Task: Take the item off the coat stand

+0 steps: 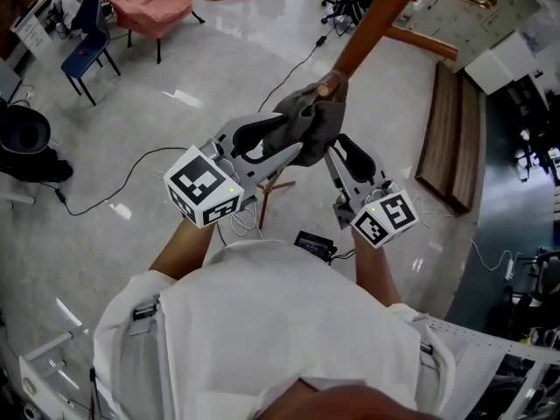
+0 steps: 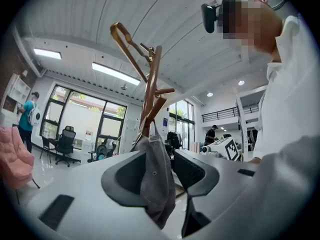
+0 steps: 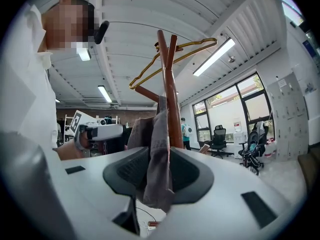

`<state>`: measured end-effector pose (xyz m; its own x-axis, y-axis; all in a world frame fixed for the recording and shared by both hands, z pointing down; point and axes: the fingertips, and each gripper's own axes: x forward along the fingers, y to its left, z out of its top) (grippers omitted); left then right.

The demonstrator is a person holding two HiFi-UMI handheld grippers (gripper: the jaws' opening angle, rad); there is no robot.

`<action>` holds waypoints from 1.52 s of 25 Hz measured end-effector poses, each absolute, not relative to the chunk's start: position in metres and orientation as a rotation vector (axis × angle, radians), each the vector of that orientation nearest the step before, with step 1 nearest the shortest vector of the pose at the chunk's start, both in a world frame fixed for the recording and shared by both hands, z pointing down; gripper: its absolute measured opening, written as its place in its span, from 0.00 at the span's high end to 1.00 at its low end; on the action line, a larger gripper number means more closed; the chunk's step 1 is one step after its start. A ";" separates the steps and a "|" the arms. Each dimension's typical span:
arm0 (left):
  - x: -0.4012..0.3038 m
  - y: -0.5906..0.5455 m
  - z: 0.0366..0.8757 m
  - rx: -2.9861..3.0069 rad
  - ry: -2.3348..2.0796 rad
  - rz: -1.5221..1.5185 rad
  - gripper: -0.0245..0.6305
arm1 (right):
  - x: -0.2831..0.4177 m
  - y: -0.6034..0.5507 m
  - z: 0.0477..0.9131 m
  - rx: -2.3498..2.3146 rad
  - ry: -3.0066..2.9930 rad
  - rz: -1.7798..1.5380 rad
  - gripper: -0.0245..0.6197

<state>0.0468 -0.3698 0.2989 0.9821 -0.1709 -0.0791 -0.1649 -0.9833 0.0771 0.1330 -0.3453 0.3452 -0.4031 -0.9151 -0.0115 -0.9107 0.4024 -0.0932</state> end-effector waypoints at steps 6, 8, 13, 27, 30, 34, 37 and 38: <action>0.060 -0.379 0.316 3.119 -0.371 0.056 0.70 | 0.146 -0.338 0.353 -1.692 2.537 -0.142 0.77; 0.058 -0.389 0.320 3.107 -0.427 0.061 0.82 | 0.145 -0.338 0.357 -1.686 2.525 -0.159 0.77; 0.049 -0.396 0.316 3.068 -0.472 0.015 0.92 | 0.150 -0.333 0.352 -1.665 2.520 -0.157 0.77; 0.033 -0.376 0.273 3.057 -0.499 -0.163 0.93 | 0.160 -0.315 0.348 -1.562 2.539 -0.227 0.77; 0.023 -0.372 0.264 3.065 -0.511 -0.189 0.93 | 0.156 -0.315 0.348 -1.548 2.542 -0.233 0.77; 0.003 -0.371 0.252 3.074 -0.550 -0.220 0.93 | 0.146 -0.319 0.344 -1.515 2.555 -0.238 0.78; -0.006 -0.369 0.237 3.065 -0.589 -0.234 0.93 | 0.140 -0.322 0.340 -1.485 2.573 -0.247 0.78; -0.009 -0.367 0.234 3.064 -0.603 -0.241 0.93 | 0.139 -0.322 0.339 -1.474 2.580 -0.253 0.78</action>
